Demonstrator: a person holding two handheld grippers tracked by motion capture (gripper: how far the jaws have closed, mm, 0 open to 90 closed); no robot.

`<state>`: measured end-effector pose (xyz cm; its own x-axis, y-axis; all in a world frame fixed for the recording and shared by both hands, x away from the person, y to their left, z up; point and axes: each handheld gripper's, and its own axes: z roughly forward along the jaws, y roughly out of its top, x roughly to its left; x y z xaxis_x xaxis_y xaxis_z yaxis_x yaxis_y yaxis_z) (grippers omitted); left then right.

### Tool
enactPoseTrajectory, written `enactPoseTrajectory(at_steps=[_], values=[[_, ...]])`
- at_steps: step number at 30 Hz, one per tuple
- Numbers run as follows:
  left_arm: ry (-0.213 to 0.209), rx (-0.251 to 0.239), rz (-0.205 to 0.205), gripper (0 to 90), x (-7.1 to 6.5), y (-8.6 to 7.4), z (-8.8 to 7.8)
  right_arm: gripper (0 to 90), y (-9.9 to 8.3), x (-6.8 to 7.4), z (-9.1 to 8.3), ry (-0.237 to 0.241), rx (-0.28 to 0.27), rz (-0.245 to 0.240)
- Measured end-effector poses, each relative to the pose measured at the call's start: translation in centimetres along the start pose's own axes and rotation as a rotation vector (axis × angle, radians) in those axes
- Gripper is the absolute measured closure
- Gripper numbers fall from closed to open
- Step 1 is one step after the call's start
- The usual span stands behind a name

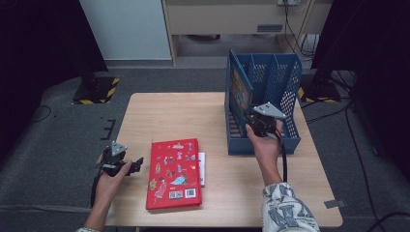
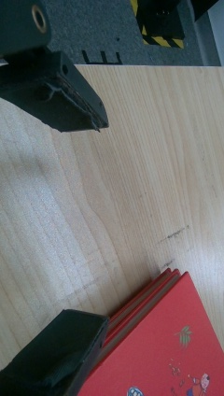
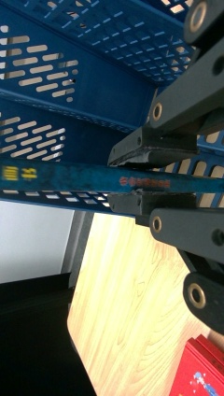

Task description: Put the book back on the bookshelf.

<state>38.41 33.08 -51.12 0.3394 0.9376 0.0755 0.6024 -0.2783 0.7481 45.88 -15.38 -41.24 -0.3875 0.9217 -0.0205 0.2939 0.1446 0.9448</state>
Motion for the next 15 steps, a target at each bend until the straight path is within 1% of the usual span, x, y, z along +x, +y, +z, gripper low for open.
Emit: enactPoseTrajectory(at_steps=[9,15], values=[[-0.002,0.005,0.003,5.0,-0.12,-0.04,0.09,76.8,-0.17,0.11,-0.03,0.003,0.006,-0.004],[-0.003,0.006,0.004,5.1,-0.08,-0.06,0.09,76.5,-0.4,0.45,0.05,0.008,0.012,-0.01]])
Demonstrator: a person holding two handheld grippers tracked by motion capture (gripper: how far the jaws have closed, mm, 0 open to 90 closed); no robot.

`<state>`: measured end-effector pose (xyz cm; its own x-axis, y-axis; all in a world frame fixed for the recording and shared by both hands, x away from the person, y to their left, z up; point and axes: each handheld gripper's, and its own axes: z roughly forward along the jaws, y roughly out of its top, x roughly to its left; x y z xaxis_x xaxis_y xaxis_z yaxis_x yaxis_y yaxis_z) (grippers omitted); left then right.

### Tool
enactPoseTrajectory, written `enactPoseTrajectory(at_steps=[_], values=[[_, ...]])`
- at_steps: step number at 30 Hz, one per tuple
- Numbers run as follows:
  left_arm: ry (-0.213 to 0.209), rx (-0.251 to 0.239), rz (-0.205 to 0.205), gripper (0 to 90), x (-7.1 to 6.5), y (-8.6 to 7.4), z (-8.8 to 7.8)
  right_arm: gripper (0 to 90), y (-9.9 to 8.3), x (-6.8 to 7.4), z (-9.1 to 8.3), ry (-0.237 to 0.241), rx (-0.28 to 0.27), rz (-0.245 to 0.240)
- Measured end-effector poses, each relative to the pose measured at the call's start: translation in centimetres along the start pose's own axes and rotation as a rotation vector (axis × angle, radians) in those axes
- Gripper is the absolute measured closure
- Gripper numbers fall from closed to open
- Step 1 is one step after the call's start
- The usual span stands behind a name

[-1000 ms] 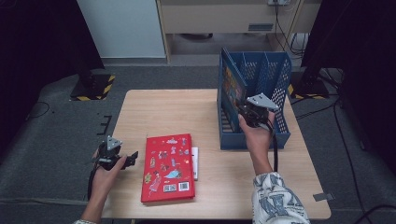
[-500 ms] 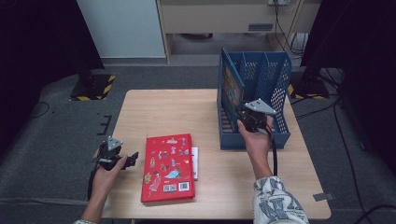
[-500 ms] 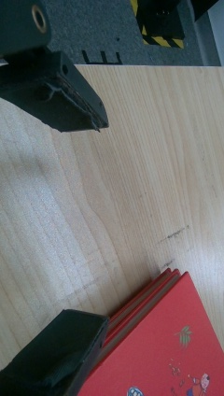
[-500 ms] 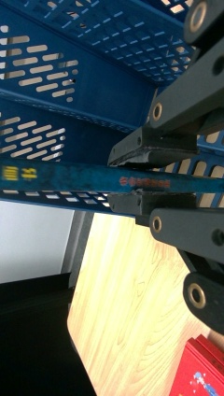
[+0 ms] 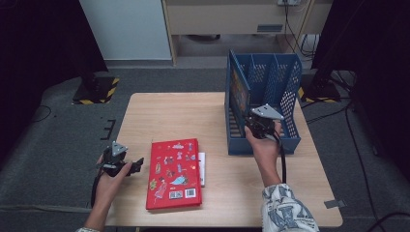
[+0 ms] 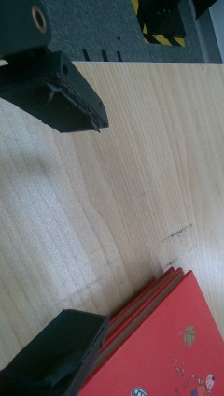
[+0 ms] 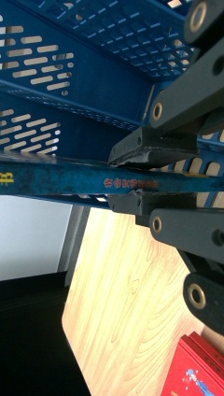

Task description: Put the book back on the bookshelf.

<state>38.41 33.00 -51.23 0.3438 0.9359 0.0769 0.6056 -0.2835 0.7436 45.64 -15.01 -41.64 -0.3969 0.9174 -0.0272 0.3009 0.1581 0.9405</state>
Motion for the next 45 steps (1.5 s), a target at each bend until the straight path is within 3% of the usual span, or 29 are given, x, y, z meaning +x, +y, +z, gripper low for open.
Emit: enactPoseTrajectory(at_steps=[34,45], values=[[0.0,-0.01,-0.007,5.3,0.1,0.1,-0.1,69.1,0.9,2.9,1.2,0.034,-0.013,-0.026],[0.001,-0.011,-0.009,5.2,0.1,0.1,-0.1,64.4,1.0,3.0,1.3,0.044,-0.016,-0.022]])
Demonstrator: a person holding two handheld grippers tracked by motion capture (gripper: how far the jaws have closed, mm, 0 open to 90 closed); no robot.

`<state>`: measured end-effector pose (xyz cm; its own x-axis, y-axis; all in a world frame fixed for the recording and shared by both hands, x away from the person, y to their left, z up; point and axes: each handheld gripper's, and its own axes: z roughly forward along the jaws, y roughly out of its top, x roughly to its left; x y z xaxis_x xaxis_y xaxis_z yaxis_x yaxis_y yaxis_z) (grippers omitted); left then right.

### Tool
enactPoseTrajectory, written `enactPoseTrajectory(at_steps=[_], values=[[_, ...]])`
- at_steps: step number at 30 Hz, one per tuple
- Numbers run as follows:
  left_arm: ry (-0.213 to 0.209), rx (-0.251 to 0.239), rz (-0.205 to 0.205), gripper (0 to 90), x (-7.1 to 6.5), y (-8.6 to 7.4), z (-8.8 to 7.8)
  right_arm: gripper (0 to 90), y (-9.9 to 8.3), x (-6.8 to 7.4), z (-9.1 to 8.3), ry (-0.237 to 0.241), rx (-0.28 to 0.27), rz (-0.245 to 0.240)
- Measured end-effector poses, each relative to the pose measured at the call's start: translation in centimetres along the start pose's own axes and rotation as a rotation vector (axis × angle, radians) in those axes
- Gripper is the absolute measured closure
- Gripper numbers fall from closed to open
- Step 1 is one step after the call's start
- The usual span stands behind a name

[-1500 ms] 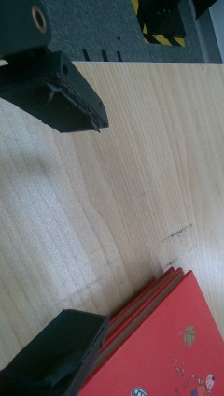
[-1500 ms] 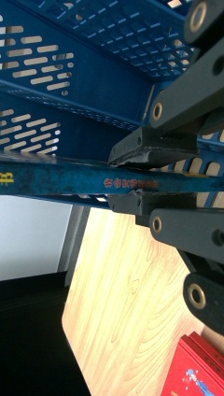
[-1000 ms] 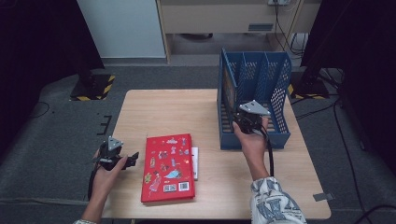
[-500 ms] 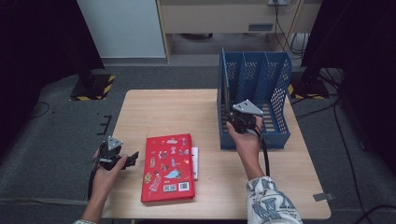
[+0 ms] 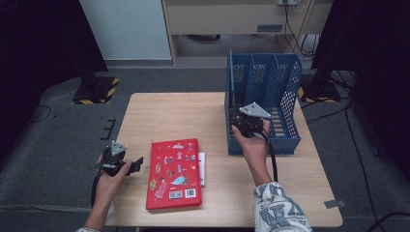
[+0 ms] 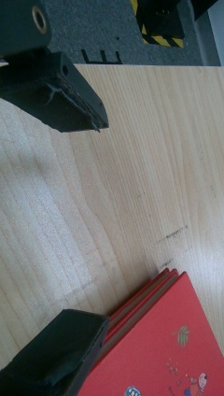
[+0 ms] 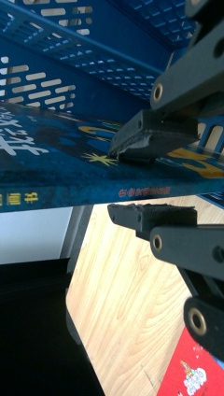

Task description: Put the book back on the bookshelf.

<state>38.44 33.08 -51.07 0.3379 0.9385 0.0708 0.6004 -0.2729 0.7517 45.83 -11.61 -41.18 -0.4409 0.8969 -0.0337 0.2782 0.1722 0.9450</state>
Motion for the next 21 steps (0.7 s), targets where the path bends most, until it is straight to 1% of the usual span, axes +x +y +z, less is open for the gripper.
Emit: enactPoseTrajectory(at_steps=[3,4,5,8,13,18,21], values=[[0.0,0.0,0.0,5.2,0.0,0.0,-0.01,60.9,-0.06,0.01,0.0,0.003,0.001,0.003],[0.0,0.0,-0.001,5.2,0.0,-0.01,-0.01,58.0,-0.1,-0.03,0.0,0.003,0.004,0.007],[0.0,0.0,0.0,5.2,0.01,-0.01,-0.01,58.0,-0.1,-0.03,0.0,0.003,0.004,0.007],[0.0,0.0,0.0,5.2,0.0,0.0,0.01,54.3,-0.16,-0.11,-0.05,0.004,0.006,0.009],[0.0,0.0,0.001,5.2,-0.02,0.01,-0.01,52.3,-0.2,-0.35,-0.23,0.009,0.007,0.012],[0.0,0.0,0.002,5.1,-0.03,0.0,0.0,50.3,-0.26,-0.36,-0.45,0.017,0.011,0.01],[-0.001,-0.003,0.001,5.0,-0.01,0.01,-0.03,47.8,-0.19,-0.26,-0.57,0.024,0.007,0.019]])
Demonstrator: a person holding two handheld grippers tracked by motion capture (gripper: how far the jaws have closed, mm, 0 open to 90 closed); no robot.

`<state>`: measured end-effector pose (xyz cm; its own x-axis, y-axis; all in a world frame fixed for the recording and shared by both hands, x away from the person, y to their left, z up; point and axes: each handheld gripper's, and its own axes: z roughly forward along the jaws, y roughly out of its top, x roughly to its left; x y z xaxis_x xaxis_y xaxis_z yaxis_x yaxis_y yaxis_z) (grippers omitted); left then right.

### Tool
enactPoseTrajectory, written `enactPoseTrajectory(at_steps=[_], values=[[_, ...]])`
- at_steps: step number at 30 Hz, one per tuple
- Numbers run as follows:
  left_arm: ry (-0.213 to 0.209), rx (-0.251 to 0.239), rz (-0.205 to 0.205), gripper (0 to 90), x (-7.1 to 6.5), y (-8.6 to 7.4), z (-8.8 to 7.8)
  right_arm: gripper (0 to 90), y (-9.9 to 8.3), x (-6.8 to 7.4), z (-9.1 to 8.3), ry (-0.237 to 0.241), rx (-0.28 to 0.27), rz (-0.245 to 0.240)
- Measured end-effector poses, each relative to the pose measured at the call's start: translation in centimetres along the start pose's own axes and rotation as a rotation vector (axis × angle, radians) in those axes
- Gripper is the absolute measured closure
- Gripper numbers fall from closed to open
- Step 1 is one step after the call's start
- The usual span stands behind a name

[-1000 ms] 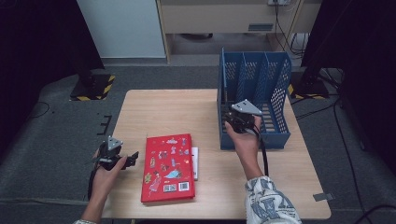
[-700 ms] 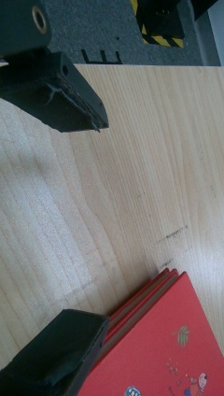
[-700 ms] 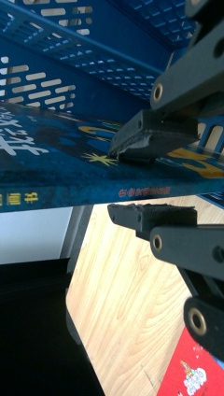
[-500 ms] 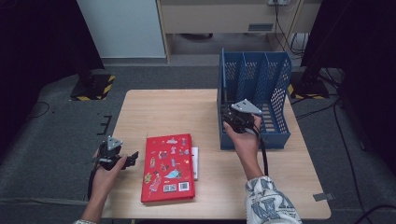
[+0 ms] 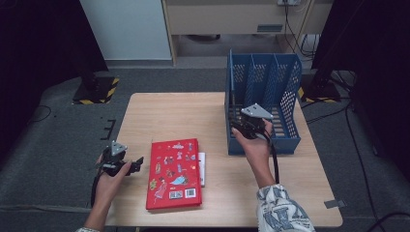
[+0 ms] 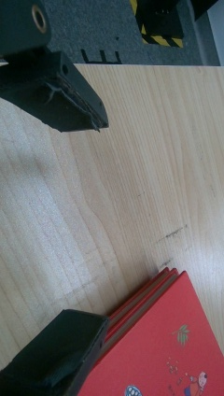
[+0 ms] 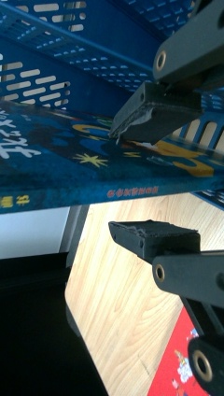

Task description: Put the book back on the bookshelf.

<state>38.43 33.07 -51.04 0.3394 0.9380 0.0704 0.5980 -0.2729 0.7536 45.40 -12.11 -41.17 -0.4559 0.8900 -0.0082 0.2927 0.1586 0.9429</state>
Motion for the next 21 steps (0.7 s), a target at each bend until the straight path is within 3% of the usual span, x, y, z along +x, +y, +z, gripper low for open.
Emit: enactPoseTrajectory(at_steps=[13,21], values=[[-0.003,0.004,0.004,4.6,-0.1,0.0,0.1,21.3,-0.7,0.2,-0.9,0.067,0.02,0.042],[-0.003,0.003,0.006,4.6,-0.2,0.0,0.0,21.5,-0.7,0.2,-1.2,0.081,0.01,0.054]])
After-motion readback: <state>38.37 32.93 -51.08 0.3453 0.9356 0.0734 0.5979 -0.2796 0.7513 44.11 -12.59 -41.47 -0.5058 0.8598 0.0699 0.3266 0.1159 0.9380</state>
